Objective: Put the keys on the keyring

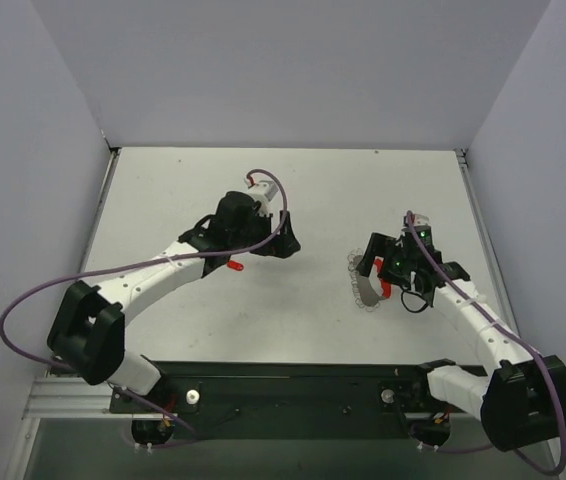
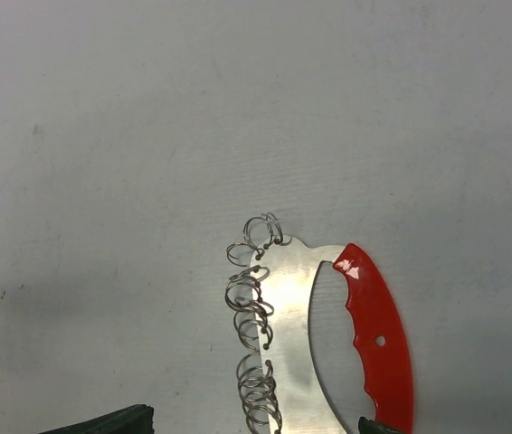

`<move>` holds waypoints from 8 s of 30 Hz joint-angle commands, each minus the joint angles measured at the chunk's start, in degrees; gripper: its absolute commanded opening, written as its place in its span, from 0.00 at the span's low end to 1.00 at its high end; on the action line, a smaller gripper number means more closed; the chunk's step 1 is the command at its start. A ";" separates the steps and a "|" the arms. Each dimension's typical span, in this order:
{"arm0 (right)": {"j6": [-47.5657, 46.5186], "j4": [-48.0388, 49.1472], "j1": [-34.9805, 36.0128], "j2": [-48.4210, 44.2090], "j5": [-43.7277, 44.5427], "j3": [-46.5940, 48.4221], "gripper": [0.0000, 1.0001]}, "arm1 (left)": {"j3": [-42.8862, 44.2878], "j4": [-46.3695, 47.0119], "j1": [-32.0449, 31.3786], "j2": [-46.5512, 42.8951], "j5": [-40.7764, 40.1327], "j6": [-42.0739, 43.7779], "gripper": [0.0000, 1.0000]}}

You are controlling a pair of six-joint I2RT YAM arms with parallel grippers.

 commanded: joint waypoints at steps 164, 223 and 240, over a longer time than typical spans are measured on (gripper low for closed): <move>-6.32 37.95 18.34 -16.29 -41.20 8.40 0.00 | -11.70 73.73 -4.09 -7.73 41.99 -17.75 0.49; -9.04 28.29 14.21 -14.20 -51.39 17.53 0.63 | 2.45 9.51 -4.62 -19.68 26.61 16.43 0.00; -13.17 16.25 16.49 -3.02 -53.42 24.05 0.36 | 7.55 -1.68 -5.76 -20.47 24.41 21.09 0.00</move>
